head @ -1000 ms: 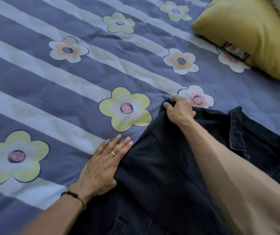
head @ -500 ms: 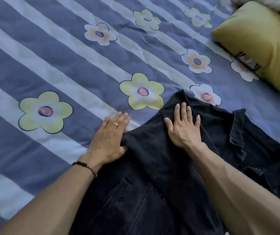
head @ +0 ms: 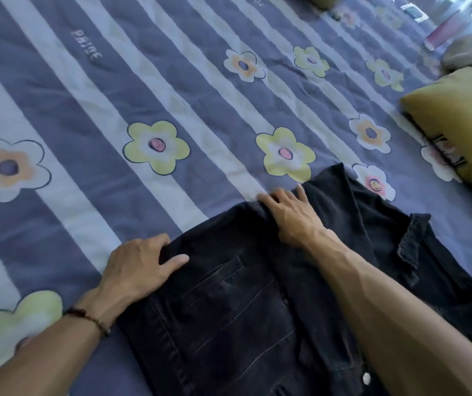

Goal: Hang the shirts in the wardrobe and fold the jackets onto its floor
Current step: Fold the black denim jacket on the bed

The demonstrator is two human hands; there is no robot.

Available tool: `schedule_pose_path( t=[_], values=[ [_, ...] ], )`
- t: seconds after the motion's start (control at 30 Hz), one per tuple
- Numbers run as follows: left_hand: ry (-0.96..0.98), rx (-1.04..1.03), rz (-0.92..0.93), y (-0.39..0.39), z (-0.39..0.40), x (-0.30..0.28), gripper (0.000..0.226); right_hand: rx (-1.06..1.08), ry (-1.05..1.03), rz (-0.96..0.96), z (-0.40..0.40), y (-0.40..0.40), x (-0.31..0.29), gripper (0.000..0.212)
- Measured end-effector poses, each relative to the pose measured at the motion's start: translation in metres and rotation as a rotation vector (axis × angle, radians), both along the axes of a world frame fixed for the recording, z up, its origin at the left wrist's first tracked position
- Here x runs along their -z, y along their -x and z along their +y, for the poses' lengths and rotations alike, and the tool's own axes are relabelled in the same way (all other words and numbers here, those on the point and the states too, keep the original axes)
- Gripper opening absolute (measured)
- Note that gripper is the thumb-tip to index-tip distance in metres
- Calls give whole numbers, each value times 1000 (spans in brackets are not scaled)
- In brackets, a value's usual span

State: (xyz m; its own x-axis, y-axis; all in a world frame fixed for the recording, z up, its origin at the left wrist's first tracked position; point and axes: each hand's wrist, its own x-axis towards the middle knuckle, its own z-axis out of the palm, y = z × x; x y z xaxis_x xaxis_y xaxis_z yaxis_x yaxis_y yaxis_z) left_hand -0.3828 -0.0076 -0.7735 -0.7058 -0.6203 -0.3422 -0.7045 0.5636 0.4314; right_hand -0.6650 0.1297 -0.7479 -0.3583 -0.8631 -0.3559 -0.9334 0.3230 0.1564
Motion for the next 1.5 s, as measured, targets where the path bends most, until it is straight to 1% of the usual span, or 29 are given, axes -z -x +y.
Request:
schedule_pose_path(
  t=[0.07,0.1,0.17,0.23,0.27,0.33,0.43,0.47,0.53,0.63,0.7,0.73,0.83,0.9,0.97,1.0,1.03,1.07,1.1,1.13,1.17,1.2,1.23,1.27,1.3,1.33,1.37,1.43,1.5],
  values=[
    [-157,19,0,-7,11,-12,35,48,28,92,0,-3,-10,41],
    [-223,31,10,-10,20,-21,39,82,80,122,7,-5,-14,32],
    [-271,37,55,-11,38,-40,45,96,211,144,30,-6,-22,21],
    [-252,63,92,-10,62,-59,45,83,313,161,64,-8,-28,17],
    [-230,101,95,-11,82,-69,44,60,334,189,89,-10,-33,20],
    [-188,219,69,-14,126,-82,51,26,350,237,140,-13,-42,24],
    [-152,380,50,-23,192,-80,62,17,345,277,207,-21,-47,11],
    [-149,418,40,-26,212,-78,64,35,330,294,228,-24,-46,10],
    [-121,475,5,-30,244,-72,67,74,291,295,260,-30,-43,12],
    [-93,507,-67,-37,272,-66,74,127,267,266,282,-38,-35,12],
    [-87,518,-116,-40,289,-69,79,176,272,269,292,-43,-30,23],
    [-86,520,-122,-40,295,-70,80,200,291,283,296,-45,-30,26],
    [-91,548,-124,-37,310,-72,81,261,389,329,310,-48,-31,23],
    [-156,571,-180,-34,316,-72,75,234,389,306,323,-48,-27,26],
    [-209,556,-261,-29,311,-73,59,192,362,233,337,-48,-19,36],
    [-212,543,-299,-27,308,-73,49,189,353,195,341,-49,-16,38],
    [-205,512,-325,-26,305,-71,45,197,346,155,343,-50,-14,37],
    [-172,461,-305,-25,303,-69,54,207,345,117,342,-51,-11,33],
    [-112,378,-209,-25,303,-66,63,216,350,83,341,-52,-9,26],
    [0,275,-50,-22,303,-61,65,221,365,49,339,-53,-9,21],
    [134,189,105,-19,304,-57,62,218,394,17,336,-52,-10,20],
    [243,139,200,-12,303,-51,57,214,439,-12,331,-48,-11,23],
    [309,115,228,-5,301,-45,57,205,489,-24,325,-46,-14,24],
    [323,123,184,5,297,-40,63,190,548,-20,315,-45,-18,23],
    [307,145,103,13,294,-33,74,174,608,-12,304,-47,-20,23],
    [276,163,31,21,289,-25,88,153,645,-26,289,-49,-19,27],
    [227,170,-35,25,285,-17,101,124,627,-72,272,-53,-19,39],
    [153,155,-77,27,277,4,116,1,465,-190,242,-61,-8,64],
    [166,132,-29,27,274,23,120,-110,276,-199,225,-47,13,74]
  ],
)
